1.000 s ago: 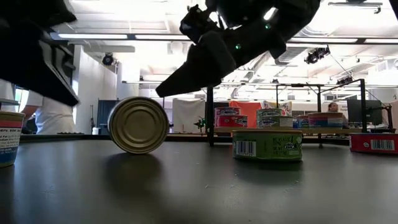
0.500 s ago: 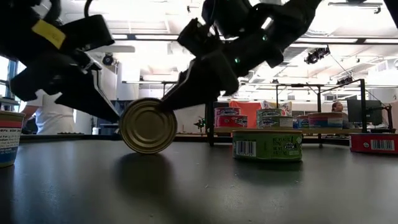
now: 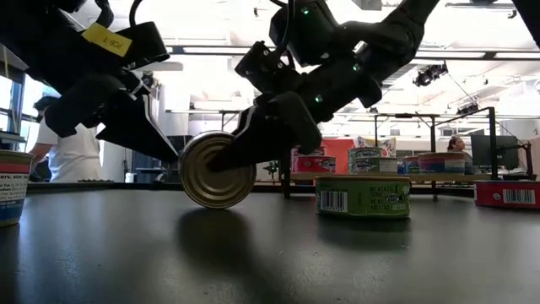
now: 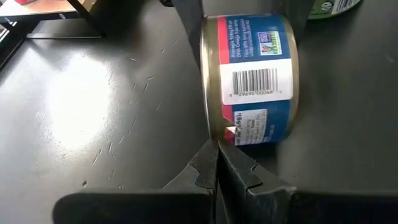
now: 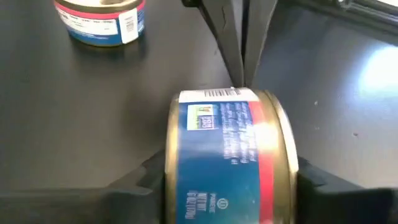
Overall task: Stack canned seafood by type on shelf
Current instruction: Stack the blue tuna can on top of the upper blue tuna can on the shelf
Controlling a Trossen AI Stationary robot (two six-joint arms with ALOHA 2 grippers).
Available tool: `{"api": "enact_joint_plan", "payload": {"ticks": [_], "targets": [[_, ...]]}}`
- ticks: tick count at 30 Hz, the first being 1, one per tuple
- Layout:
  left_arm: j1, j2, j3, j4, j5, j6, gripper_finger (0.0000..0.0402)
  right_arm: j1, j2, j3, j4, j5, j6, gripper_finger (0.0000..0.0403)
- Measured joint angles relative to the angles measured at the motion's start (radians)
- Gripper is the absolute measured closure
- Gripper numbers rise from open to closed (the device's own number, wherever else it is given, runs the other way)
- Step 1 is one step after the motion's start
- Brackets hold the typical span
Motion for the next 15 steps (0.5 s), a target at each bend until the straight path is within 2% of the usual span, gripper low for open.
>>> {"api": "enact_joint_plan", "payload": {"ticks": [1, 6, 10, 15], "targets": [[0.0, 0.0, 0.0, 0.0, 0.0, 0.0, 0.0401, 0.0, 0.0, 0.0, 0.003, -0.001, 0.006, 0.0237], [-0.016, -0.017, 0.0, -0.031, -0.012, -0.038, 0.0402, 0.001, -0.003, 0.0, -0.004, 0.022, 0.053, 0.0236], [-0.055, -0.052, 0.0, -0.12, -0.055, -0.126, 0.0402, 0.011, -0.042, 0.0, -0.073, 0.125, 0.074, 0.0236], [-0.106, -0.07, 0.0, -0.199, -0.131, -0.229, 0.0401, 0.037, -0.151, -0.001, -0.187, 0.25, 0.075, 0.0236]]}}
